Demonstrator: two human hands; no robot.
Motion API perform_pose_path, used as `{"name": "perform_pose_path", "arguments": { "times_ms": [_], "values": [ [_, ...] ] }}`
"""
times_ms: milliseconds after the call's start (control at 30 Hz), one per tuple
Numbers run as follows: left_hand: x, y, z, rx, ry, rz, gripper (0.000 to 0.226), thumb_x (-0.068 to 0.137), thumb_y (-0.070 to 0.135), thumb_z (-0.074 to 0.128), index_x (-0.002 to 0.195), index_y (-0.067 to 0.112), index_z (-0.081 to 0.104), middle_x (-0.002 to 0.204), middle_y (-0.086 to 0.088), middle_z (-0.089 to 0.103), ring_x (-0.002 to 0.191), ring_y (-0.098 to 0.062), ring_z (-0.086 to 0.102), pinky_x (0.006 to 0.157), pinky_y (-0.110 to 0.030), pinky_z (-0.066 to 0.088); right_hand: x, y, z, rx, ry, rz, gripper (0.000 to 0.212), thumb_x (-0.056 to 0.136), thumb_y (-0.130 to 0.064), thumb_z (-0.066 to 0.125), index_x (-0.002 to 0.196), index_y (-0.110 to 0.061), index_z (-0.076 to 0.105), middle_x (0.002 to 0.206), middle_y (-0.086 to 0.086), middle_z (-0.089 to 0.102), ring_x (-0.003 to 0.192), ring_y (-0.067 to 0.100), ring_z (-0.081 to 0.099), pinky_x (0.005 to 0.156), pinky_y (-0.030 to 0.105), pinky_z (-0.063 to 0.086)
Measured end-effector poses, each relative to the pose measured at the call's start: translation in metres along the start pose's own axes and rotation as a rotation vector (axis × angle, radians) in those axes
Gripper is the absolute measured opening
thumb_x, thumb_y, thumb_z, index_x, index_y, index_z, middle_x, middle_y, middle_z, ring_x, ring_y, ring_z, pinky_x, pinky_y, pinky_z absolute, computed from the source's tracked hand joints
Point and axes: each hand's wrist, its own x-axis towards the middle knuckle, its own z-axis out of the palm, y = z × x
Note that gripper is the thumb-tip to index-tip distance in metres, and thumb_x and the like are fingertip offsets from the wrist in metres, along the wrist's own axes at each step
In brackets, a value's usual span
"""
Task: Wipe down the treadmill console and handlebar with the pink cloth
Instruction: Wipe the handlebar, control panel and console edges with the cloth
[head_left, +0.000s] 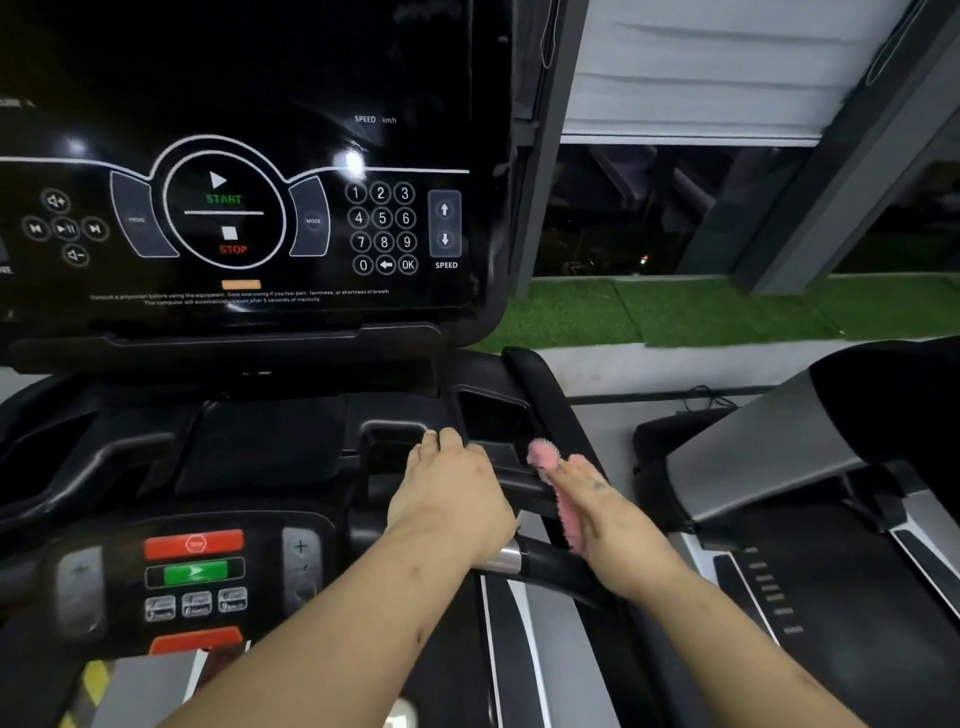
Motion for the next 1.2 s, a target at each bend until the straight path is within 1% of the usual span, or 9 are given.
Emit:
{"name": "perform_pose_path", "arguments": {
  "times_ms": [33,100,267,500,600,700,867,1067,1200],
  "values": [
    [0.0,0.0,0.0,0.001,-0.004,-0.001,0.067,0.094,0.043,0.054,0.15,0.008,0.039,0.159,-0.016,0.027,0.152,-0.034,0.019,0.126,-0.042,0.017,0.003,-0.01,0.001,-0.039,0.005,-0.061,0.043,0.104,-0.05,0.048,0.147,-0.052,0.043,0.144,-0.029,0.043,0.136,0.002,0.043,0.124,0.035,0.026],
    [-0.002,0.0,-0.001,-0.016,-0.007,-0.003,0.068,0.095,0.04,0.054,0.152,0.008,0.036,0.161,-0.015,0.024,0.154,-0.033,0.015,0.126,-0.041,0.015,0.014,-0.022,0.009,0.14,0.045,-0.133,0.055,0.096,-0.072,0.048,0.141,-0.041,0.057,0.143,-0.018,0.057,0.135,0.003,0.049,0.121,0.036,0.032],
    [-0.001,0.002,0.0,-0.076,0.017,-0.037,0.065,0.093,0.023,0.049,0.155,0.012,0.034,0.157,-0.01,0.034,0.151,-0.028,0.024,0.125,-0.039,0.021,0.051,-0.072,-0.005,0.307,0.01,-0.129,0.037,0.106,-0.022,0.051,0.142,-0.028,0.058,0.14,-0.008,0.06,0.127,0.0,0.052,0.11,0.013,0.034],
    [0.0,0.003,-0.002,-0.107,0.025,-0.067,0.049,0.094,0.02,0.05,0.143,0.013,0.048,0.144,-0.006,0.045,0.142,-0.025,0.036,0.119,-0.038,0.032,0.039,-0.05,-0.006,0.26,-0.033,-0.176,0.039,0.107,-0.021,0.052,0.145,-0.029,0.056,0.143,-0.003,0.061,0.13,0.011,0.057,0.107,0.029,0.048],
    [-0.005,0.005,-0.007,-0.119,0.019,-0.074,0.051,0.09,0.016,0.056,0.141,0.013,0.05,0.143,-0.005,0.044,0.14,-0.025,0.037,0.118,-0.04,0.034,0.031,-0.02,0.0,0.299,-0.087,0.041,0.068,0.102,-0.005,0.048,0.149,-0.053,0.039,0.159,-0.019,0.038,0.145,0.006,0.037,0.122,0.036,0.03],
    [-0.006,0.005,-0.008,-0.112,0.02,-0.081,0.049,0.091,0.016,0.056,0.139,0.012,0.051,0.142,-0.005,0.046,0.137,-0.027,0.039,0.117,-0.046,0.035,0.034,-0.017,-0.001,0.269,-0.067,0.085,0.068,0.103,-0.01,0.044,0.14,-0.068,0.037,0.158,-0.026,0.034,0.145,0.003,0.035,0.124,0.033,0.027],
    [0.003,0.001,-0.001,-0.172,0.104,-0.087,0.045,0.093,0.016,0.05,0.137,0.017,0.053,0.127,-0.004,0.052,0.125,-0.024,0.049,0.112,-0.043,0.04,0.049,-0.063,-0.002,0.439,-0.182,-0.074,0.032,0.111,-0.035,0.036,0.134,-0.054,0.048,0.127,-0.038,0.054,0.116,-0.026,0.047,0.088,-0.005,0.035],
    [0.011,-0.006,0.005,-0.026,0.173,-0.08,0.051,0.092,0.024,0.048,0.142,0.017,0.047,0.14,-0.001,0.047,0.138,-0.021,0.037,0.122,-0.048,0.022,0.092,-0.071,0.014,0.188,-0.254,-0.143,0.09,0.097,-0.03,0.064,0.163,-0.024,0.003,0.17,-0.005,-0.001,0.156,0.008,-0.003,0.128,0.031,0.007],
    [0.021,-0.024,-0.015,0.12,0.171,-0.125,0.06,0.094,0.031,0.044,0.153,0.023,0.037,0.162,-0.005,0.024,0.152,-0.029,0.015,0.122,-0.059,0.004,0.115,-0.076,0.018,0.202,-0.157,-0.102,0.072,0.106,-0.032,0.047,0.163,-0.023,0.004,0.17,-0.002,-0.01,0.155,0.009,-0.011,0.128,0.032,0.002]
  ]
}}
